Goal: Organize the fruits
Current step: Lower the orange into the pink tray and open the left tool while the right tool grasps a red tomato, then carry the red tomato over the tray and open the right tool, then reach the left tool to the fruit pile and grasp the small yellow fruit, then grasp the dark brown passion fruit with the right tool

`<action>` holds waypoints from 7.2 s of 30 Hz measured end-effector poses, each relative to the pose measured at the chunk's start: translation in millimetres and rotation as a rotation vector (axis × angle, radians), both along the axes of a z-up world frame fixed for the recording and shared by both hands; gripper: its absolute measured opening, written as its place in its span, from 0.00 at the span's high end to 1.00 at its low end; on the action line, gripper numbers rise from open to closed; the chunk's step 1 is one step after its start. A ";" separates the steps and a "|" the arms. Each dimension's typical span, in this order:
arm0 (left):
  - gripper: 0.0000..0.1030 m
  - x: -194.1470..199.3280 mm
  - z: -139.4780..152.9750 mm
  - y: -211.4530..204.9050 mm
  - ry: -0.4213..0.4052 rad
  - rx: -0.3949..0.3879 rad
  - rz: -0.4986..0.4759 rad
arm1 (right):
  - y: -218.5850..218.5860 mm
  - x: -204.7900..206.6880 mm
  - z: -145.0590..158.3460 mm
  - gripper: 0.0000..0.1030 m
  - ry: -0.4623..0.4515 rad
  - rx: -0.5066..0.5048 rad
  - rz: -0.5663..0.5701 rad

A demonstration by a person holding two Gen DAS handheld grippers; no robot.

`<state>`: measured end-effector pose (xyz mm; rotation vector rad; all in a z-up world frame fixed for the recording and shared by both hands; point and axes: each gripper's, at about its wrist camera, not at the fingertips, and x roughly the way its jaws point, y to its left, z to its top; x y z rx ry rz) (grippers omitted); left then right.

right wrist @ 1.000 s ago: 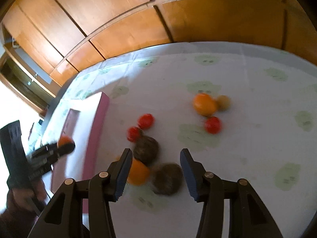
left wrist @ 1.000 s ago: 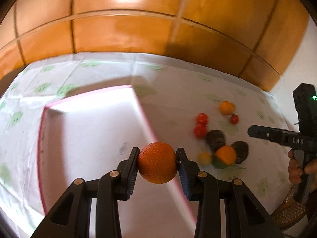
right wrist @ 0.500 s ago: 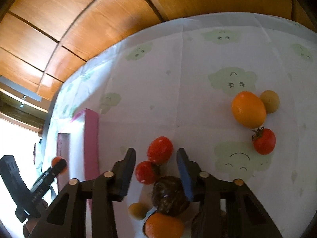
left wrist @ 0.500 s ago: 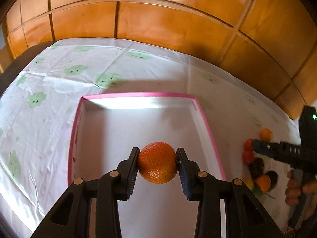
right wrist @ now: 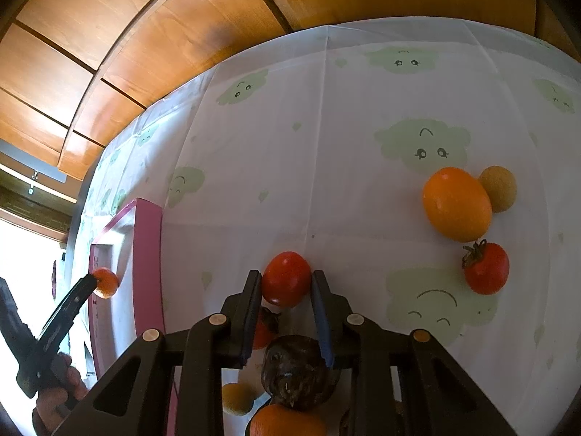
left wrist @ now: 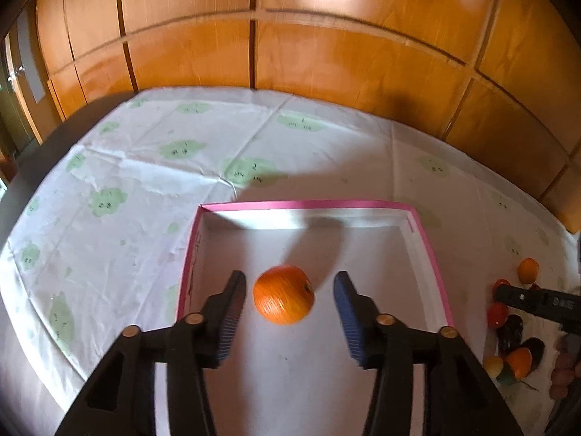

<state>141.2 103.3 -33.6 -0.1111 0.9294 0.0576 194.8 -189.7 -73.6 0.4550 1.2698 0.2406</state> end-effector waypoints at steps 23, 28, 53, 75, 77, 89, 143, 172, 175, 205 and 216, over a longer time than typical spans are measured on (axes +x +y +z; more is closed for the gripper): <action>0.36 -99.7 19.1 -28.6 -0.096 -0.022 -0.042 | -8.2 -21.2 19.8 0.74 -0.076 -0.041 -0.023; 0.35 -108.9 13.9 -19.6 -0.091 -0.012 -0.014 | -3.8 -34.1 37.7 0.74 -0.137 -0.061 -0.002; 0.31 -124.3 12.0 -1.5 -0.095 -0.057 0.045 | 141.8 -97.9 66.9 0.74 -0.261 -0.102 0.479; 0.31 -125.9 11.2 -1.5 -0.093 -0.048 0.037 | 135.2 -90.4 70.2 0.72 -0.282 -0.094 0.395; 0.31 -125.6 12.6 -4.5 -0.096 -0.048 0.030 | 127.1 -93.9 75.0 0.72 -0.299 -0.102 0.386; 0.31 -125.0 18.2 -27.2 -0.099 -0.025 -0.039 | 68.3 -106.0 89.1 0.71 -0.330 -0.146 0.309; 0.62 -33.5 -40.3 -208.2 0.167 0.156 -0.853 | -141.8 -101.6 67.5 0.70 -0.198 -0.201 -0.025; 0.76 -136.2 -40.2 -224.0 0.075 0.069 -0.751 | -122.1 -104.9 45.1 0.71 -0.094 -0.011 0.057; 0.76 -137.9 -40.1 -220.0 0.073 0.046 -0.740 | -110.1 -105.1 39.3 0.71 -0.069 0.055 0.094; 0.76 -138.4 -41.2 -214.0 0.052 -0.001 -0.719 | -81.5 -100.2 23.1 0.76 -0.078 -0.036 0.160; 0.76 -139.3 -41.0 -212.9 0.049 -0.005 -0.714 | -88.2 -94.8 14.6 0.73 -0.054 0.023 0.129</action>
